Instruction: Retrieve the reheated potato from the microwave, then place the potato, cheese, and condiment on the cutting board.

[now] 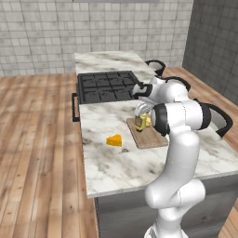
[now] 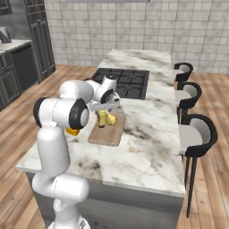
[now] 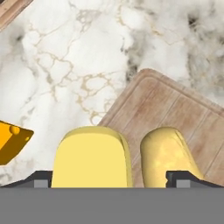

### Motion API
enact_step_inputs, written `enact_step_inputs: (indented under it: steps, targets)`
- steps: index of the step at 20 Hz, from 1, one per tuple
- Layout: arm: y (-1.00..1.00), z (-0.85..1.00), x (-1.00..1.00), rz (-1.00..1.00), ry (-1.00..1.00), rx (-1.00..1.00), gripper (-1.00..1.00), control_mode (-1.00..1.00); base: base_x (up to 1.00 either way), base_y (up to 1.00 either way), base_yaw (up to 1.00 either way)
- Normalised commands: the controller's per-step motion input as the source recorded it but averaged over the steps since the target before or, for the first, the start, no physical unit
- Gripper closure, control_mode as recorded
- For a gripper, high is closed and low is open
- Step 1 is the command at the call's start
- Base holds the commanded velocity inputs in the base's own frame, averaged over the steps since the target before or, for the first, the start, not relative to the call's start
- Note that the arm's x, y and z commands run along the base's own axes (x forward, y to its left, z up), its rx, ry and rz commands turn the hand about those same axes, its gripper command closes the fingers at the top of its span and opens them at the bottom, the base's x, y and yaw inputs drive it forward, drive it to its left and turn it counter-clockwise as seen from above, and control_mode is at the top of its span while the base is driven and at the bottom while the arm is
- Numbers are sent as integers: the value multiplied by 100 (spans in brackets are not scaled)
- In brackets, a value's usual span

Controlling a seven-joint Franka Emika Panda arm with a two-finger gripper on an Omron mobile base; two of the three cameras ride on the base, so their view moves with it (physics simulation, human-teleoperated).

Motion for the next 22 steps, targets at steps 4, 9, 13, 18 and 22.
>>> enact_step_inputs:
  steps: [4, 9, 13, 18, 22]
  targets:
    - [0, 29, 0, 0, 0, -1, -100, -100, 0, 0, 0]
    - [0, 34, 0, 2, 0, 0, -100, -100, 0, 0, 0]
    - [2, 39, 0, 6, 0, -2, -100, -100, 0, 0, 0]
    - [6, 42, -11, 5, 0, -4, -100, -100, 0, 0, 0]
    - [24, 23, -39, 1, 0, -10, -100, -100, 0, 0, 0]
